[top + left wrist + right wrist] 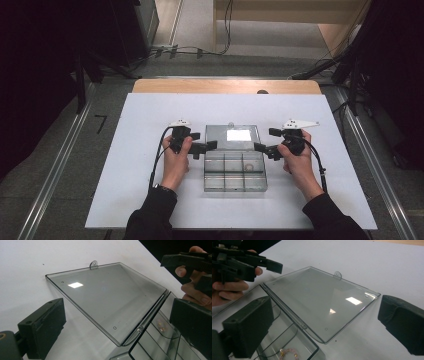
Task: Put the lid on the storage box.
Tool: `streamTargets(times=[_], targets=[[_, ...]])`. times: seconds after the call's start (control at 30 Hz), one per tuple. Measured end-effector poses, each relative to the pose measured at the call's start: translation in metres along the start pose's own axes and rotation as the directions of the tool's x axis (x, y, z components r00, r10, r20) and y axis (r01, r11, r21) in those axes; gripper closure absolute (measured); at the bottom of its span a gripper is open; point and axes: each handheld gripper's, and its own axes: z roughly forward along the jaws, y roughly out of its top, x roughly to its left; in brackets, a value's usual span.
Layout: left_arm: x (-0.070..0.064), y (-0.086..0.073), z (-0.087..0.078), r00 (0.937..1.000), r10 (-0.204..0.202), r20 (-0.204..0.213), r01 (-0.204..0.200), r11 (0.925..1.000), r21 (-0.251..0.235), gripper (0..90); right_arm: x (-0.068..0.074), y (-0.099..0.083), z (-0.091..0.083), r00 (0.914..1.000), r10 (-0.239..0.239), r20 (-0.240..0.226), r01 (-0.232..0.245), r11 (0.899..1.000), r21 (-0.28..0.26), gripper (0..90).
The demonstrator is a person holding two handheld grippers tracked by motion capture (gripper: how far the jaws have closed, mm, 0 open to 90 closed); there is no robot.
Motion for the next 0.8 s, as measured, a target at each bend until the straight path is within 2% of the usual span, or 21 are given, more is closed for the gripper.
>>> streamTargets(times=[0.13, 0.23, 0.33, 0.43, 0.63, 0.8], targets=[[-0.001, 0.001, 0.002, 1.0, -0.005, -0.005, 0.005, 0.9999, 0.01, 3.4, -0.005, 0.0, 0.005, 0.9987, 0.05, -0.002, -0.05, 0.999, 0.0, 3.0], [-0.002, 0.003, 0.005, 0.9999, -0.004, -0.012, 0.005, 0.9996, 0.029, 5.4, -0.01, -0.002, 0.01, 0.9961, 0.087, -0.011, -0.087, 0.996, 0.026, 3.9], [-0.004, 0.005, 0.008, 0.9998, -0.007, -0.019, 0.008, 0.9992, 0.039, 8.1, -0.011, -0.002, 0.014, 0.9933, 0.116, 0.005, -0.116, 0.992, 0.052, 8.9], [-0.004, 0.004, 0.01, 0.9995, -0.013, -0.03, 0.014, 0.999, 0.043, 9.9, -0.01, 0.0, 0.018, 0.9905, 0.136, 0.021, -0.137, 0.988, 0.067, 11.8], [-0.003, 0.002, 0.013, 0.9986, -0.029, -0.044, 0.031, 0.9979, 0.057, 13.1, -0.007, 0.002, 0.025, 0.9894, 0.144, 0.02, -0.145, 0.984, 0.102, 14.5], [-0.002, 0.002, 0.015, 0.9973, -0.041, -0.062, 0.045, 0.9972, 0.061, 16.1, -0.009, 0.0, 0.03, 0.9855, 0.166, 0.037, -0.169, 0.979, 0.11, 17.7]])
